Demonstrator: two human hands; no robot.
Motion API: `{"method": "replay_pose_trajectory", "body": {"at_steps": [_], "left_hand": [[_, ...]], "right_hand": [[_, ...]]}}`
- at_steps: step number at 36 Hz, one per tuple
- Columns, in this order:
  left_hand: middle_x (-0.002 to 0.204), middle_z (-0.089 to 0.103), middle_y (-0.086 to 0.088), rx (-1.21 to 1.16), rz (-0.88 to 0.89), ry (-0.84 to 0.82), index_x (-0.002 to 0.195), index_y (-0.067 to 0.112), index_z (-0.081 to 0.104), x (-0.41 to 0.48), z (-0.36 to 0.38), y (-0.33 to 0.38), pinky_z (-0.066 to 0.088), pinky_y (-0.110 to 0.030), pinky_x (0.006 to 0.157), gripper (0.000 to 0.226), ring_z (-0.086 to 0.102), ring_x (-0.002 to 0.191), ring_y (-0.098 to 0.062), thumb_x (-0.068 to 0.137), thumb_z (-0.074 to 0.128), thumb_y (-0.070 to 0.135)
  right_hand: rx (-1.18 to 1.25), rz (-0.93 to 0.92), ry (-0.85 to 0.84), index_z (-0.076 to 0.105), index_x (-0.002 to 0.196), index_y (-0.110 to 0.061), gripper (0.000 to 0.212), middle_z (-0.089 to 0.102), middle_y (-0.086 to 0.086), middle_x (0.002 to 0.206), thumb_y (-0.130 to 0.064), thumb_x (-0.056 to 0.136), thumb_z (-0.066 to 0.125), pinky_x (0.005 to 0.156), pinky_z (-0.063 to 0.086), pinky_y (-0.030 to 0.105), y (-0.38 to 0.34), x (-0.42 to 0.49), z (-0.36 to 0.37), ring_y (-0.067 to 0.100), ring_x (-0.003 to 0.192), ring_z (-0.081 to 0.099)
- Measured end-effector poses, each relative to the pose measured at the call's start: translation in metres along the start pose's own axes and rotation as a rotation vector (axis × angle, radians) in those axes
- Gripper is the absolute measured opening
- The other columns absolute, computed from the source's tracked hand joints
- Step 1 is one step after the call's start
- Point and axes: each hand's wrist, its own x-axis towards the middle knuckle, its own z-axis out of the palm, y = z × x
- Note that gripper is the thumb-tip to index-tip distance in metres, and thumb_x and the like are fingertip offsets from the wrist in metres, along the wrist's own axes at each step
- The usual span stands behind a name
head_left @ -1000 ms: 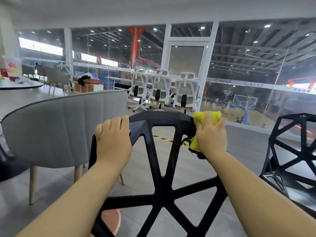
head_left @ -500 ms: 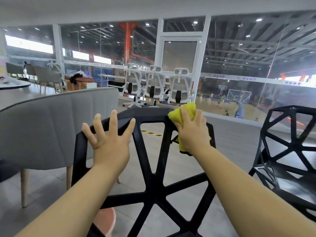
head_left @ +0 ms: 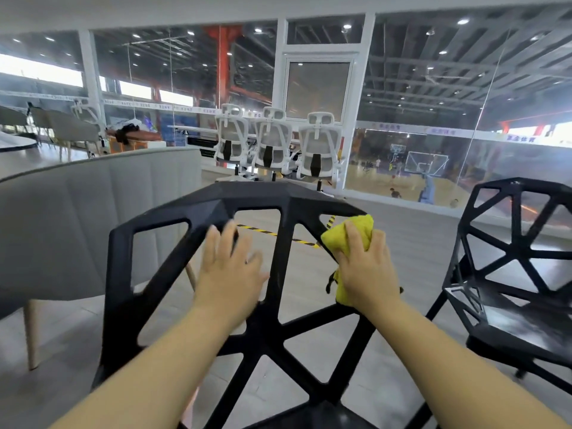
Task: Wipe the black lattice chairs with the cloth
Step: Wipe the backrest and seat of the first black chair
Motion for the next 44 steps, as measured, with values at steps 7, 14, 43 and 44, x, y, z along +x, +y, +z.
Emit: {"method": "replay_pose_trajectory", "body": {"at_steps": [7,14,43,44], "left_hand": [[0.126,0.055,-0.001,0.107,0.072,-0.308,0.126,0.015,0.051,0.000,0.019,0.032,-0.020,-0.050,0.108,0.044,0.023,0.136,-0.022,0.102,0.024,0.038],[0.114,0.058,0.002,0.109,0.038,-0.252,0.119,0.017,0.054,0.000,0.027,0.034,-0.028,-0.045,0.103,0.040,0.034,0.126,-0.020,0.102,0.025,0.038],[0.134,0.046,-0.002,0.050,0.105,-0.104,0.130,0.010,0.047,-0.021,0.043,0.029,-0.028,-0.038,0.102,0.040,0.017,0.141,-0.022,0.098,0.039,0.032],[0.128,0.051,-0.004,0.047,0.106,-0.070,0.125,0.009,0.053,-0.023,0.045,0.028,-0.027,-0.036,0.103,0.039,0.023,0.140,-0.023,0.094,0.047,0.032]], "right_hand": [[0.146,0.046,0.121,0.032,0.144,-0.023,0.053,0.033,0.021,0.128,-0.041,0.096,0.046,0.082,0.042,0.045,-0.014,0.048,-0.053,0.038,0.104,0.042],[0.039,-0.127,0.170,0.044,0.138,-0.025,0.060,0.030,0.015,0.118,-0.033,0.083,0.067,0.058,0.040,0.038,-0.014,0.032,-0.013,0.034,0.077,0.046],[0.144,0.245,-0.069,0.021,0.148,-0.026,0.056,0.030,0.015,0.129,-0.043,0.098,0.040,0.077,0.034,0.038,0.020,-0.044,0.004,0.036,0.104,0.043],[0.186,0.231,-0.038,0.024,0.146,-0.025,0.055,0.032,0.016,0.125,-0.042,0.097,0.042,0.074,0.033,0.036,0.016,-0.040,0.000,0.035,0.099,0.044]]}}
